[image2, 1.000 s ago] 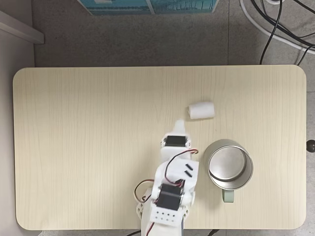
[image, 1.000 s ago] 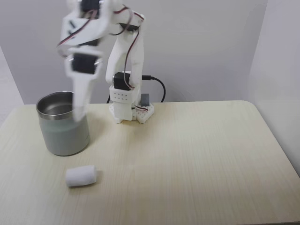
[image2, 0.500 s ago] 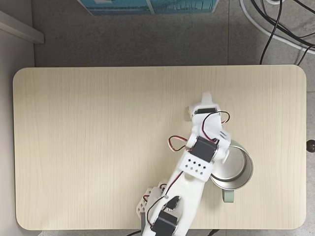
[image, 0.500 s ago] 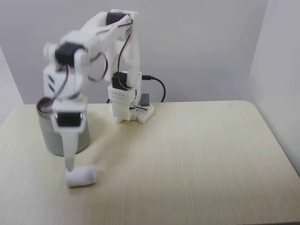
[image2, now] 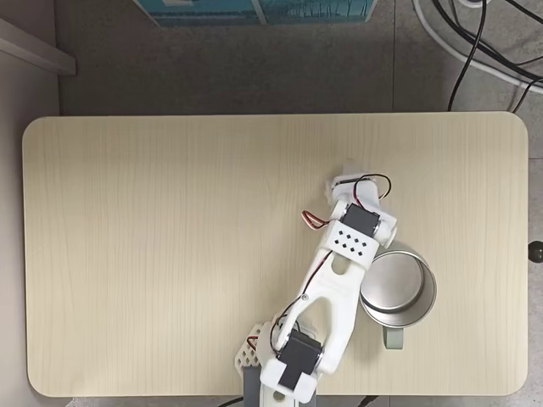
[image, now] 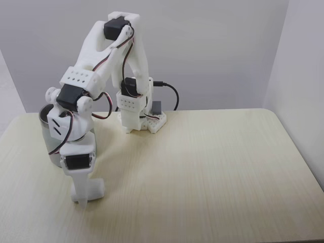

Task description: Grasp a dressing and put it in the cup.

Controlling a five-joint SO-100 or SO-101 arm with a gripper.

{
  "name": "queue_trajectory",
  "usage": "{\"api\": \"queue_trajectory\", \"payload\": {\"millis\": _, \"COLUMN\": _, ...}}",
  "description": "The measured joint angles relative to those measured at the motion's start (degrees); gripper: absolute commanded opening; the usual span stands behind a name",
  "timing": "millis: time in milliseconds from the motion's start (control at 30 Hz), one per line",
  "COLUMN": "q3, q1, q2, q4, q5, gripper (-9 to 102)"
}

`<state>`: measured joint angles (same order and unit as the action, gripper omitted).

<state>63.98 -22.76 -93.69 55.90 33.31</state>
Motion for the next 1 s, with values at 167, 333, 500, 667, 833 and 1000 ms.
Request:
{"api": "queue_trajectory", "payload": {"millis": 167, "q3": 0.0, "q1": 0.5, "q2": 0.0, "q4": 0.0, "q5": 0.8, "gripper": 2}}
{"api": "queue_trajectory", "payload": {"millis": 333, "q3": 0.0, "q1": 1.5, "q2": 0.1, "q4": -0.4, "q5": 1.0, "gripper": 0}}
{"api": "queue_trajectory", "payload": {"millis": 500, "q3": 0.0, "q1": 1.5, "q2": 0.1, "q4": -0.5, "q5": 1.0, "gripper": 0}}
{"api": "queue_trajectory", "payload": {"millis": 667, "q3": 0.3, "q1": 1.5, "q2": 0.3, "q4": 0.5, "q5": -0.4, "gripper": 0}}
{"api": "queue_trajectory", "payload": {"millis": 833, "q3": 7.0, "q1": 1.7, "q2": 6.1, "q4": 11.3, "q5": -3.1, "gripper": 0}}
{"api": "queue_trajectory", "payload": {"millis": 1000, "q3": 18.2, "q1": 3.3, "q2": 11.7, "q4": 25.2, "q5": -4.7, "gripper": 0}}
